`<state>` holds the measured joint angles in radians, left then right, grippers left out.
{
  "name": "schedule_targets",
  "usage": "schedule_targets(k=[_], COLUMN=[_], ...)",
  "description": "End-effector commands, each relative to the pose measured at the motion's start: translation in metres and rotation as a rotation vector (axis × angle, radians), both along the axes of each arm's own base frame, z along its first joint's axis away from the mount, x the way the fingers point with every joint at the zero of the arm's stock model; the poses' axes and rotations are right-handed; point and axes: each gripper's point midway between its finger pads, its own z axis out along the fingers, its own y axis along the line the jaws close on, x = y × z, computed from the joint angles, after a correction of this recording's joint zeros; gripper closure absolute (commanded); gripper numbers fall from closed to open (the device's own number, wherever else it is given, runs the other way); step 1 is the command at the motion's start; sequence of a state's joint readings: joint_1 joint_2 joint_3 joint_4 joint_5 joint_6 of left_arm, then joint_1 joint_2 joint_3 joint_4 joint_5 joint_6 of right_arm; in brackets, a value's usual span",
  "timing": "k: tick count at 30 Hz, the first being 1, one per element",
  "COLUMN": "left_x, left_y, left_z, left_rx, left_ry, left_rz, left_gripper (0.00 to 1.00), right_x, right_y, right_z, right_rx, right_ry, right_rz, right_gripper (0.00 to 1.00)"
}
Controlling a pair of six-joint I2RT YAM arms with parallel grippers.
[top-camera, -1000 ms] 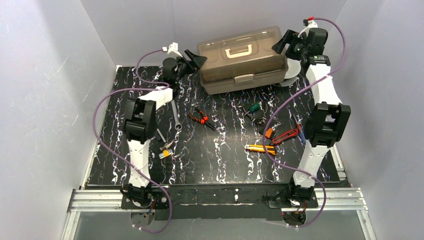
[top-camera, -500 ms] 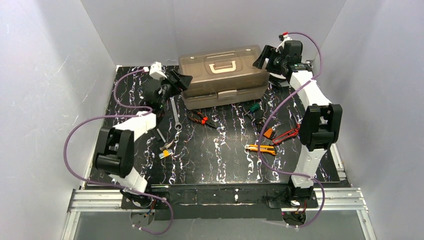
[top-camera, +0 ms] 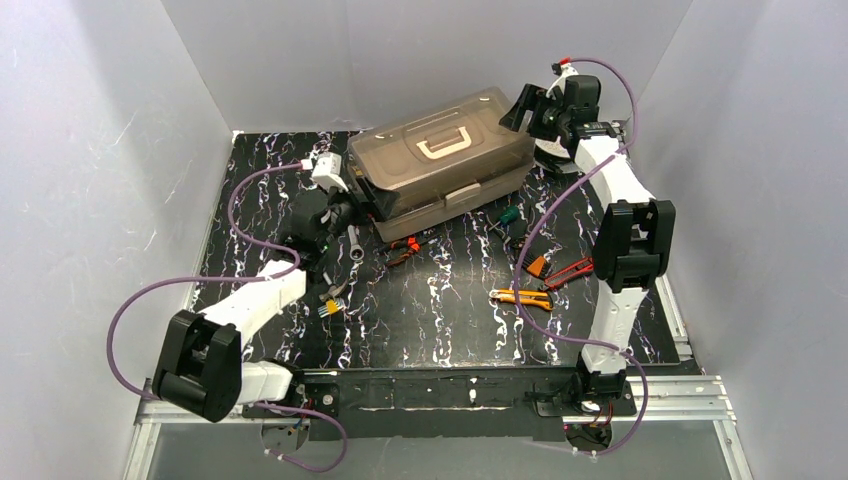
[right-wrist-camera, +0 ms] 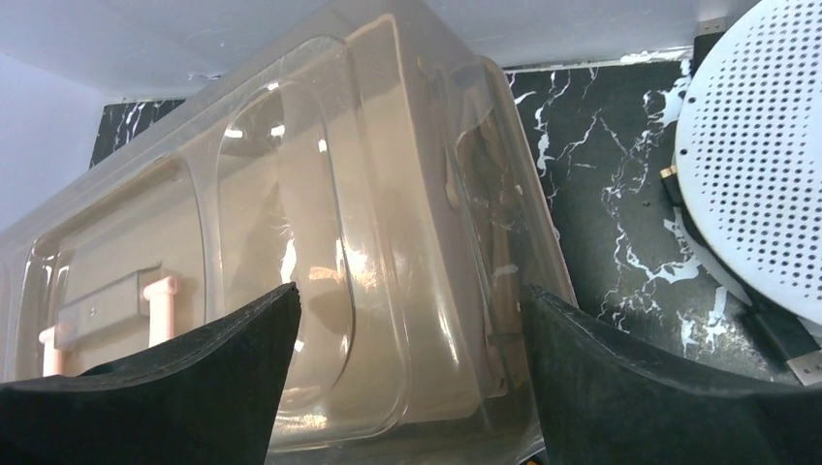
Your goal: Pack the tool kit
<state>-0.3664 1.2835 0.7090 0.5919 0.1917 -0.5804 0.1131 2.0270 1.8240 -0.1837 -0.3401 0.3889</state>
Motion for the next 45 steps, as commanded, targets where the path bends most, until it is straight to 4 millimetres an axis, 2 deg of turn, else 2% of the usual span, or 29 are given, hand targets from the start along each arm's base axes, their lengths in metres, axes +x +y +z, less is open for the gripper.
schedule_targets(k=[1,6,10,12,18,22,25,28,30,34,40,45], left_x=[-0.068,-0.073,-0.089,-0.101,-0.139,-0.159,-0.17,-0.178,-0.182,-0.176,-0.134,-0.085], left_y=[-0.082,-0.116,-0.143,-0.156,-0.185,-0.192,-0.189,-0.172,-0.153,-0.099,-0.028,0.029], left_z=[-0.014,-0.027,-0.03,-0.034,-0.044,-0.045,-0.047,-0.043,-0.028,0.002,0.054,0.081], left_rx=[-0.021,-0.034,0.0,0.03,0.026,0.042,0.091,0.144,0.188,0.28,0.248,0.272], left_ry=[0.068,0.104,0.103,0.103,0.106,0.109,0.115,0.15,0.139,0.143,0.149,0.187], left_rz=[-0.412,-0.486,-0.549,-0.584,-0.657,-0.686,-0.693,-0.676,-0.644,-0.497,-0.294,-0.086], left_gripper=[0.19,0.19,0.19,0.19,0.18,0.18,0.18,0.16,0.11,0.03,0.02,0.02], right_x=[-0.058,-0.05,-0.049,-0.048,-0.053,-0.057,-0.064,-0.065,-0.063,-0.061,-0.054,-0.063], right_y=[0.09,0.056,0.036,0.035,0.043,0.05,0.061,0.065,0.06,0.047,0.01,-0.026], right_z=[0.015,0.033,0.038,0.04,0.021,0.016,0.017,0.014,0.011,0.015,0.044,0.069], right_rx=[0.184,0.215,0.212,0.201,0.222,0.228,0.234,0.193,0.156,0.095,-0.02,-0.085], right_ry=[0.128,0.106,0.096,0.101,0.163,0.161,0.156,0.16,0.16,0.142,0.092,0.051], right_rz=[0.32,0.273,0.274,0.299,0.375,0.416,0.471,0.46,0.418,0.329,0.07,-0.15], right_gripper=[0.11,0.1,0.09,0.09,0.09,0.09,0.1,0.1,0.08,0.06,0.05,0.04])
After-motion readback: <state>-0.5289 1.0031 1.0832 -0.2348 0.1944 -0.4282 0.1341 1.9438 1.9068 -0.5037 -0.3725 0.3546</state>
